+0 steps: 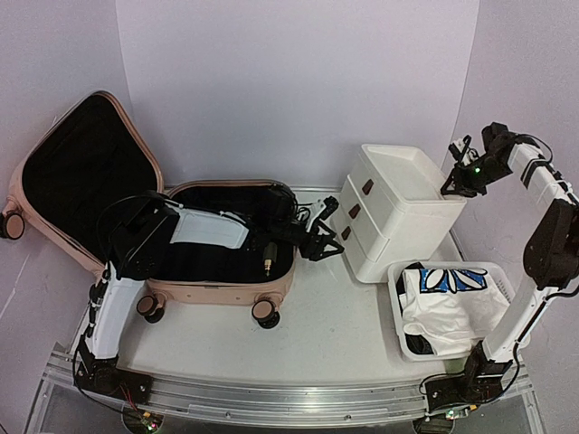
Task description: Open, take out, and arrange the luggage
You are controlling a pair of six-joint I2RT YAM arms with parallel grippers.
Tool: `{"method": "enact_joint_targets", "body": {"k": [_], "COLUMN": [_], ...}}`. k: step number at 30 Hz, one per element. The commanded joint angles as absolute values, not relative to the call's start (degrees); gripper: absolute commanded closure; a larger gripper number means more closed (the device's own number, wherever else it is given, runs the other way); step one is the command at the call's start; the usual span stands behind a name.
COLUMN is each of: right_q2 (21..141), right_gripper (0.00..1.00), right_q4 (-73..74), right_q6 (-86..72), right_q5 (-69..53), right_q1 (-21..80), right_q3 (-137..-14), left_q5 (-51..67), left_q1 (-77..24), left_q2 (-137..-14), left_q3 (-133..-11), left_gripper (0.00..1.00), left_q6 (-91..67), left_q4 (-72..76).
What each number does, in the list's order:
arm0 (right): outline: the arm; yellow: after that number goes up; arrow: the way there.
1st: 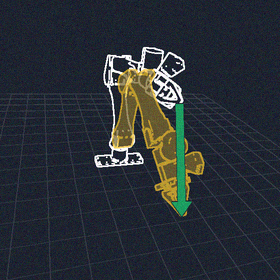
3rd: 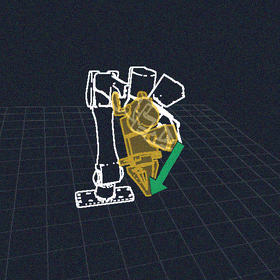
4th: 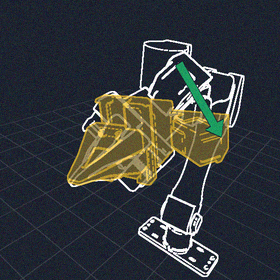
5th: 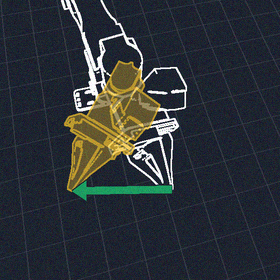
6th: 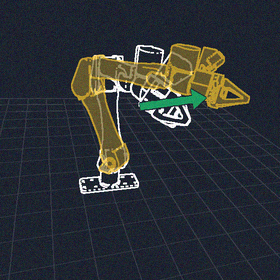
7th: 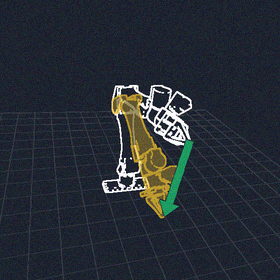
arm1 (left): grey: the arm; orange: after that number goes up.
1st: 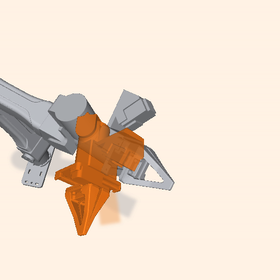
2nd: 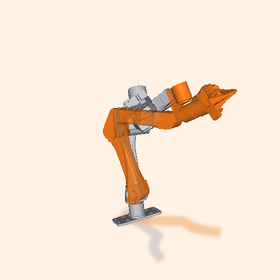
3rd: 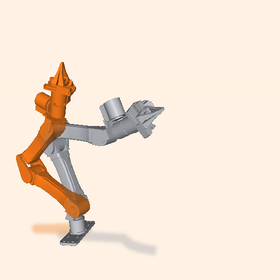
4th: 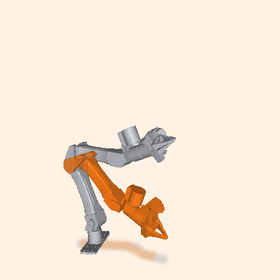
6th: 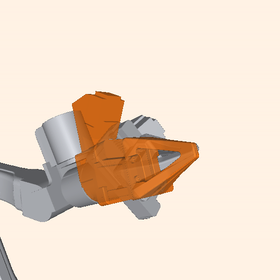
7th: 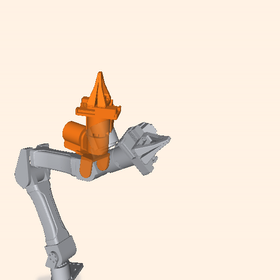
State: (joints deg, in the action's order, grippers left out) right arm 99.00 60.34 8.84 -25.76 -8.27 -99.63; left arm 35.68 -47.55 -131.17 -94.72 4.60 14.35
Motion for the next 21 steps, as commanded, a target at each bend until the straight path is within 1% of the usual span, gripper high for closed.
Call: {"method": "enact_joint_targets", "body": {"k": [1, 10, 15, 21], "right_q2": [100.0, 99.8, 99.4, 98.9], "right_gripper": [1.0, 1.0, 1.0, 1.0], "right_q4": [60.3, 60.1, 60.1, 60.0], "right_q6": [6.8, 5.6, 5.1, 5.6], "right_q5": [-34.8, -36.7, -37.6, -37.4], "right_q1": [-8.1, -8.1, -8.0, -8.1], "right_q3": [-101.0, -101.1, -101.3, -102.4], "left_q5": [32.8, 24.5, 22.8, 24.2], "left_q1": [-47.9, -47.9, -48.1, -48.3], "left_q2": [-134.0, -139.4, -140.3, -140.4], "left_q3": [-96.5, -104.6, -107.1, -109.6], "left_gripper": [0.35, 0.32, 0.33, 0.35], "left_q6": [8.2, 7.7, 5.8, 4.0], "left_q4": [21.4, 21.0, 17.9, 10.9]}}
